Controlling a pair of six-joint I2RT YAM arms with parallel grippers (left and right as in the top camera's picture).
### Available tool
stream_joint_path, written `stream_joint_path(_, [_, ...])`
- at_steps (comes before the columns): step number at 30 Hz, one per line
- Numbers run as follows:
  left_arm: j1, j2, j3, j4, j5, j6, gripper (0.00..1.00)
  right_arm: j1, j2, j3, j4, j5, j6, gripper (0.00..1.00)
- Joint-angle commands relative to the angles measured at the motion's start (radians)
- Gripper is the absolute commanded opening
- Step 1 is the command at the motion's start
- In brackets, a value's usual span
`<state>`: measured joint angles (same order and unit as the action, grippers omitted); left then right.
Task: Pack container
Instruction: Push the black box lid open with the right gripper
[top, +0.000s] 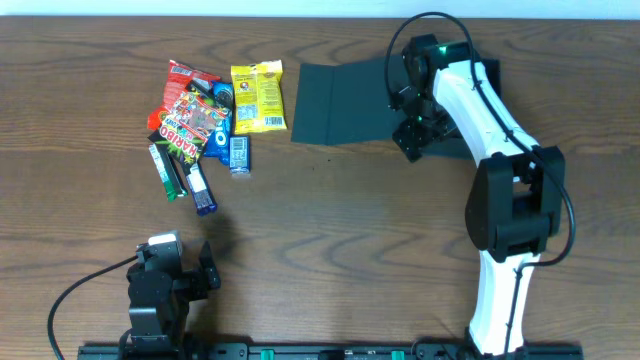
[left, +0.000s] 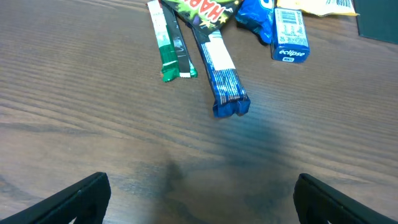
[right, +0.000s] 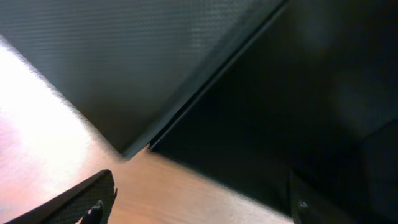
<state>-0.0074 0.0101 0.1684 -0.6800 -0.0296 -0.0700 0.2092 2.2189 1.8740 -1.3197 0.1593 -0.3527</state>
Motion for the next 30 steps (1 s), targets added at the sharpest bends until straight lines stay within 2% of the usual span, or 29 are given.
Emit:
stream_joint_path(1, [0.002,-0.006,-0.01,-0.003,0.004,0.014,0.95,-0.029,0.01,-0.044,0.028,0.055,0.024,0.84])
stream_joint_path(3, [0.002,-0.006,-0.01,-0.003,0.004,0.014,0.95,-0.047,0.01,-0.061,0.04,0.062,0.046,0.79])
stream_joint_path(8, [0.002,-0.006,-0.01,-0.003,0.004,0.014,0.95,-0.092,0.01,-0.066,0.019,0.062,0.104,0.49])
stream_joint_path(9, [0.002,-0.006,-0.01,-0.004,0.004,0.014,0.95,-0.098,0.01,-0.066,0.018,0.061,0.116,0.47])
stream_joint_path(13, [0.002,-0.006,-0.01,-0.003,0.004,0.014,0.95,-0.117,0.01,-0.066,0.014,0.061,0.155,0.37])
stream_joint_path(18, [0.002,-0.006,-0.01,-0.003,0.004,0.014,0.95,-0.116,0.01,-0.066,0.024,0.007,0.2,0.31])
stream_joint_path(22, [0.002,-0.006,-0.01,-0.004,0.004,0.014,0.95,-0.1,0.01,-0.066,0.037,-0.07,0.278,0.18])
stream_joint_path(24, [0.002,-0.006,-0.01,-0.003,0.004,0.014,0.95,-0.082,0.01,-0.065,0.054,-0.09,0.367,0.09])
stream_joint_path(27, [0.002,-0.006,-0.01,-0.003,0.004,0.014,0.95,-0.056,0.01,-0.065,0.085,-0.119,0.519,0.09])
stream_joint_path(30, [0.002,-0.006,-0.01,-0.004,0.004,0.014,0.95,-0.024,0.01,-0.064,0.145,-0.199,0.613,0.09])
